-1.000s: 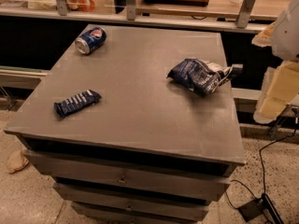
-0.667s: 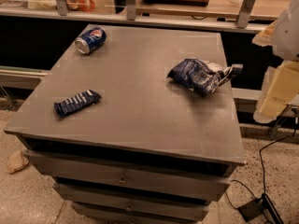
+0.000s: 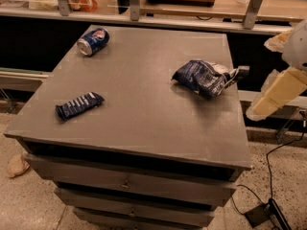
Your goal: Move blue chip bag near pepsi can
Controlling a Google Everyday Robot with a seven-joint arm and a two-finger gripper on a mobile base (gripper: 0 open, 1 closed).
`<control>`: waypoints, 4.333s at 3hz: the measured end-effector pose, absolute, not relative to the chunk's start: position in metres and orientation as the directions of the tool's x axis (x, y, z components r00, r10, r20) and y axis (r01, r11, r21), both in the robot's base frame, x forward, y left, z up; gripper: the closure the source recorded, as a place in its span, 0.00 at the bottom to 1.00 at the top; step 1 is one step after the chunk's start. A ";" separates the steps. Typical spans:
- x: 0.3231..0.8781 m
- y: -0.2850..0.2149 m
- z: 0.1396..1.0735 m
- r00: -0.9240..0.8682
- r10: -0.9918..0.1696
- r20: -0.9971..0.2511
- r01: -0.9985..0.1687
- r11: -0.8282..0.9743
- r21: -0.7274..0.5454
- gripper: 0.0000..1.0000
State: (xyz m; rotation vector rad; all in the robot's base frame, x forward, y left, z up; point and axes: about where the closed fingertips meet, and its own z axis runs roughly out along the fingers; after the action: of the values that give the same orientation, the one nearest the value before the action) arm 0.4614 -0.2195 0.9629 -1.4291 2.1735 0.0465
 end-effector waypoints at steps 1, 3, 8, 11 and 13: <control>0.481 -0.221 0.943 -0.313 -0.714 -0.627 -0.797 0.556 -0.235 0.00; 0.502 -0.219 0.936 -0.289 -0.631 -0.720 -0.743 0.622 -0.246 0.00; 0.548 -0.168 0.873 -0.089 -0.726 -0.682 -0.830 0.432 -0.352 0.18; 0.567 -0.146 0.875 -0.016 -0.666 -0.746 -0.834 0.420 -0.357 0.95; 0.616 -0.070 0.891 0.080 -0.538 -0.839 -0.847 0.406 -0.342 1.00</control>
Offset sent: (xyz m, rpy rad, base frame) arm 0.0617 -0.0068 -0.0496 0.4146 -0.2511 -0.1908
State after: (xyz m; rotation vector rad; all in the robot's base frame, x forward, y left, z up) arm 0.6161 -0.0705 0.8908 -1.2584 1.5885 0.3602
